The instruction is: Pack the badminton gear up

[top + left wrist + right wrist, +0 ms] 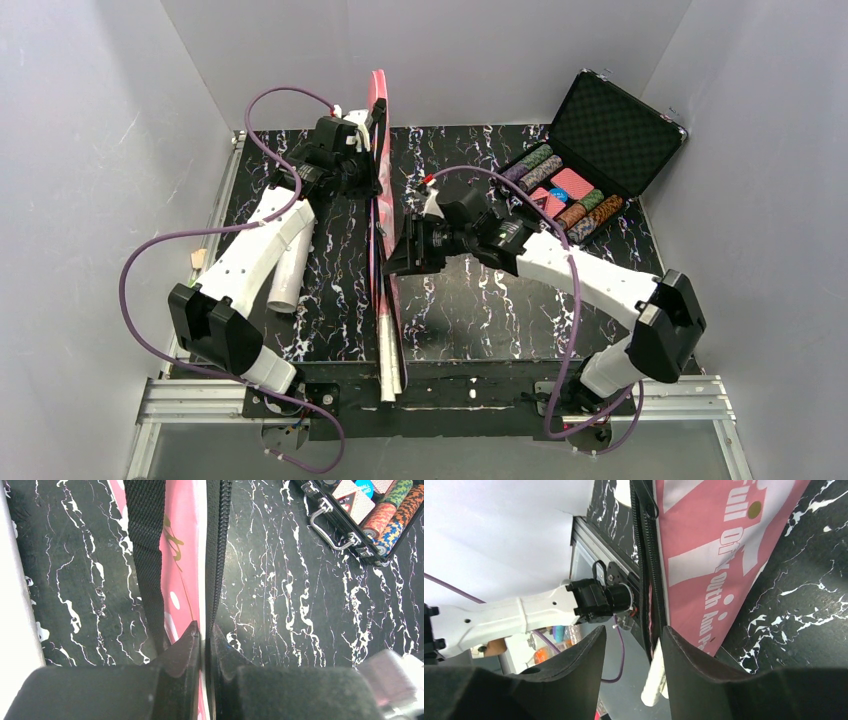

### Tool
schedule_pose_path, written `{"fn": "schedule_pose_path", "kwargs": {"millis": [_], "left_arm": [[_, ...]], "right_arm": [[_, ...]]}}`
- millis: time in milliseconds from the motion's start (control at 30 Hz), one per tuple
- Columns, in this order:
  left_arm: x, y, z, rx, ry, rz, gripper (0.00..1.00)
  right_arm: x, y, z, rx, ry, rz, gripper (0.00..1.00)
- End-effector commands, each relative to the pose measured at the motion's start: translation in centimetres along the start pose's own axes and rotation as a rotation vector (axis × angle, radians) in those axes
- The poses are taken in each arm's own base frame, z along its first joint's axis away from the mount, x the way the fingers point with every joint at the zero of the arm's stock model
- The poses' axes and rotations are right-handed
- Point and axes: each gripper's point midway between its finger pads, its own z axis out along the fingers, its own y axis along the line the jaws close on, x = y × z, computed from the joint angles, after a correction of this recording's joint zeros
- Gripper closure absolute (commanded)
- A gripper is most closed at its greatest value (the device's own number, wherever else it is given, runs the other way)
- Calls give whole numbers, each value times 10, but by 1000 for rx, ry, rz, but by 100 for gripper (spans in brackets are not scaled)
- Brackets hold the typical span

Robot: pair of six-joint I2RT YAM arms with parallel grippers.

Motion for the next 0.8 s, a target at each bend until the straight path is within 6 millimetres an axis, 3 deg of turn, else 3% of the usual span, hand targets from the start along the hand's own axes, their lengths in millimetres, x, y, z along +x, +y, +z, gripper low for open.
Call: {"fn": "schedule_pose_path", "kwargs": {"millis": [0,267,433,567,767], "left_arm": [[-43,-15,-30,51,-164,9,100],[-41,-18,-33,69,-160,8,100],[-40,-19,-33,73,-158,8,100],[-39,-18,-31,71,-153,8,100],[-39,-19,-32,74,-156,10,100]], "right_arm": [[-29,23,-17,-78,-148,4,46],[-62,15,-12,-188,-182,43,37],[-69,15,-7,-276,-163,76,31],[-72,14,-1,-306,-156,100,31],[-78,17,6,-334,-152,112,39]]}}
